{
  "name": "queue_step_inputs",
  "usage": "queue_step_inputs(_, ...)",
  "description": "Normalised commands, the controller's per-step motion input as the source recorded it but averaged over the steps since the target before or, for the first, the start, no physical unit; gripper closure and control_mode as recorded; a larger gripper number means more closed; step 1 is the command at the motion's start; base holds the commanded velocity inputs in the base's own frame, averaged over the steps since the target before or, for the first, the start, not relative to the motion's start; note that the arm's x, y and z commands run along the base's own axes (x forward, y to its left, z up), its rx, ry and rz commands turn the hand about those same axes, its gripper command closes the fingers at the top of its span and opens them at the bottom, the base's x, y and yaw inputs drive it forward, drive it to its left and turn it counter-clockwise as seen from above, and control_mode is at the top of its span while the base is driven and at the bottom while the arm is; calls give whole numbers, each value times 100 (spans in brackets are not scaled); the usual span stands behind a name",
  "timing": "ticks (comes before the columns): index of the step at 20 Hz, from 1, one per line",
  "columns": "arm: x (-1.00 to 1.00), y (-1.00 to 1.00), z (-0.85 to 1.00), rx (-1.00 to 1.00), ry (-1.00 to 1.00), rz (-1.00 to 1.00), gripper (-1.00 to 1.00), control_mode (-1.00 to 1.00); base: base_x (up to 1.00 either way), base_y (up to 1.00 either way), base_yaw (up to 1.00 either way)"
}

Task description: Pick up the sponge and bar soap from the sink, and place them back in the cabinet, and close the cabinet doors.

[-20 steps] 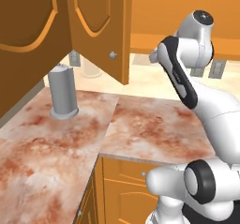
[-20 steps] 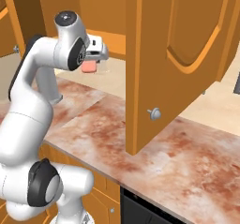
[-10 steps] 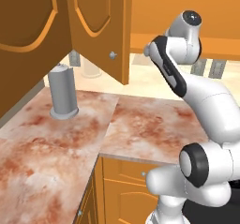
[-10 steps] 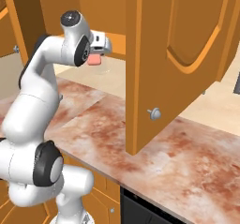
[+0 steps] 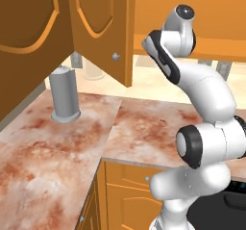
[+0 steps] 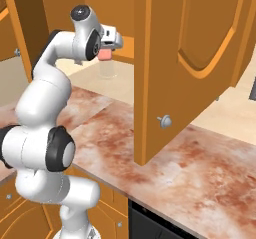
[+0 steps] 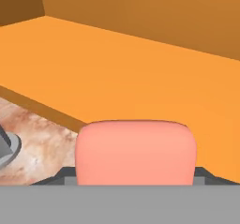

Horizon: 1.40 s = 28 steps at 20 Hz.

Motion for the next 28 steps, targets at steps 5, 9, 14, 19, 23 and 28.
queue_step_inputs(5,57,0,6,0,0,-2,100,-100,0,0,0)
queue_step_inputs(9,54,-1,0,0,0,0,100,-100,0,0,0)
queue_step_inputs(14,56,-10,0,0,0,0,100,-100,0,0,0)
queue_step_inputs(19,50,-11,-2,0,0,0,100,-100,0,0,0)
queue_step_inputs(23,35,-3,-13,0,0,0,100,-100,0,0,0)
queue_step_inputs(28,31,0,-18,0,0,0,100,-100,0,0,0)
